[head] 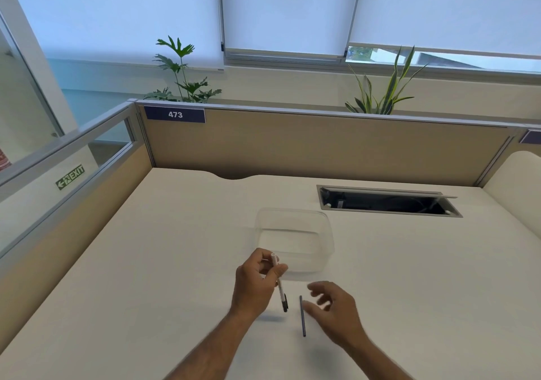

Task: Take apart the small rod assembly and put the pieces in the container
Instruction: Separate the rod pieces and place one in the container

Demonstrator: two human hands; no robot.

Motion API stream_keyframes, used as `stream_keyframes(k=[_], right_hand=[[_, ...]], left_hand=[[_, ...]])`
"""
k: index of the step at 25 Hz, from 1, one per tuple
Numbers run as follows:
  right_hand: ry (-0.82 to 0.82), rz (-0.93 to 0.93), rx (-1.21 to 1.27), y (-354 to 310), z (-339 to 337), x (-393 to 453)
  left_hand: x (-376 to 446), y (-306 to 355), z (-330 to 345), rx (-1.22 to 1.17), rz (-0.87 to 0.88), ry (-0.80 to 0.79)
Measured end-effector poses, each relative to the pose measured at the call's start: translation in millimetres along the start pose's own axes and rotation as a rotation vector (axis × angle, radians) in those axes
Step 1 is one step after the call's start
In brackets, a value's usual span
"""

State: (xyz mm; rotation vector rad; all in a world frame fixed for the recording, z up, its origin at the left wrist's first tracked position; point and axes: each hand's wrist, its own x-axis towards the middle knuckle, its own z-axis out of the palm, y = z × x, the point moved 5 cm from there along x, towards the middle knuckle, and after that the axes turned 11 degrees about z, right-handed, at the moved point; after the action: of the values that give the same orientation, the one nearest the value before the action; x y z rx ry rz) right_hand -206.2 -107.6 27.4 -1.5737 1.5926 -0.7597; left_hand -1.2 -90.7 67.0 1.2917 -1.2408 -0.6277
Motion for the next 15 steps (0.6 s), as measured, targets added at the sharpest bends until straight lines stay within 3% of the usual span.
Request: stream_keyframes(k=[2, 6, 9, 12, 15], right_hand=[[-0.188, 0.050, 0.122, -7, 16, -3], [-0.325, 0.220, 0.477, -3, 21, 1], [-0.463, 0.328, 0.560, 1, 23, 1], [-0.401, 0.395, 0.740, 2, 20, 8], [-0.241, 0.418, 1.001, 2, 12, 19]], left_hand=[[0, -2, 0, -0.119, -0.071, 0.047], [-2, -11, -4, -0.311, -0.223, 0.138], [-6, -20, -6, -0.421, -0.322, 0.216], [-14, -30, -5, -0.438, -0.423, 0.263], [-26, -43, 0, -0.127, -0.493, 0.105]])
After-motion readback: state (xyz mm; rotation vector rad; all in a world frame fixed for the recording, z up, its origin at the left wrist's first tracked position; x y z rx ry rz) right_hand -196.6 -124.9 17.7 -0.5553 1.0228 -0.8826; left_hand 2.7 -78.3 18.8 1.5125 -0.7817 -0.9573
